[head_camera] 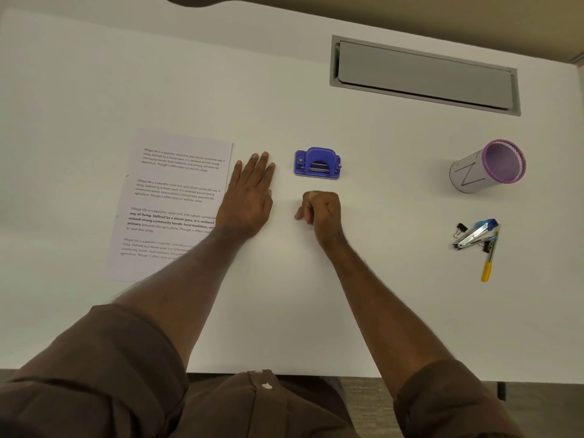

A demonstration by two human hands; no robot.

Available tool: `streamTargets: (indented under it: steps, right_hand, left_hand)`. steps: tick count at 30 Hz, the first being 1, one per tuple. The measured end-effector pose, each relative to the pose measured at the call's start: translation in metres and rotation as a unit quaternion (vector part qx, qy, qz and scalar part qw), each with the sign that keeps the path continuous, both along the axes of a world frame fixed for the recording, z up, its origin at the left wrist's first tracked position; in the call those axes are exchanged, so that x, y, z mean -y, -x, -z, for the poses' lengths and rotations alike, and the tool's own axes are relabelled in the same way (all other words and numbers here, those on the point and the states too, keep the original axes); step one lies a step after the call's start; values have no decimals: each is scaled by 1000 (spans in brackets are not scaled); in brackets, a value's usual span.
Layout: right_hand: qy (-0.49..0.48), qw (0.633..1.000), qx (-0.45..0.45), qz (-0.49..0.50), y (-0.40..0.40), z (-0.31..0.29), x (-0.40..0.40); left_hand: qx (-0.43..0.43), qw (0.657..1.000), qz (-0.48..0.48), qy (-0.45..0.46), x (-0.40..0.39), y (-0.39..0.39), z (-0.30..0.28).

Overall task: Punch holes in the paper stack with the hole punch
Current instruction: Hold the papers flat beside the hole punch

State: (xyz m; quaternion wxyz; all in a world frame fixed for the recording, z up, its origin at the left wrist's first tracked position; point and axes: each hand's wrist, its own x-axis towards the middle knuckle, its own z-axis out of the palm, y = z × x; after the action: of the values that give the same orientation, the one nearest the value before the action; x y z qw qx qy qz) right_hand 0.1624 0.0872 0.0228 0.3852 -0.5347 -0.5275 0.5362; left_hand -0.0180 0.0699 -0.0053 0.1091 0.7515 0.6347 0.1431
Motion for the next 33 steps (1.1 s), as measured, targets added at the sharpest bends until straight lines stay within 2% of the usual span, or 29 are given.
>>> streamTargets:
  steps: [4,9,12,16,19,21,23,24,26,28,33]
  right_hand:
    - [13,989,-77,122,-11,-4,-9]
    - [65,945,-186,262,-13,-4,10]
    - [85,941,-168,283,4,0,18]
    - [84,951,-142,261,32,-2,11]
    - [58,952,-156,257,28,-11,8]
    - [4,969,-94,227,12,-16,9]
    - [-65,985,44,151,-8,-20,11]
    - [-107,981,132,90,-16,-21,12]
    - [-173,937,300,-51,-29,-20,15]
    - [-192,881,404,-154,-32,-18,17]
    - [-208,788,515,-264,-19,-13,14]
  left_hand:
    - [9,1000,-1,-2,1,-1,-2]
    - [10,1000,-1,3,1,-1,-2]
    - [10,1000,-3,4,1,-1,-2]
    - [8,1000,1,6,0,-1,-2]
    - [12,1000,-1,6,0,0,-2]
    - [17,1000,-3,4,0,0,-1]
    - [18,1000,-4,1,1,0,0]
    - [17,1000,-3,1,1,0,0]
    - [14,1000,-2,3,1,1,0]
    - [14,1000,-1,5,1,1,0]
    - [18,1000,-3,-1,1,1,0]
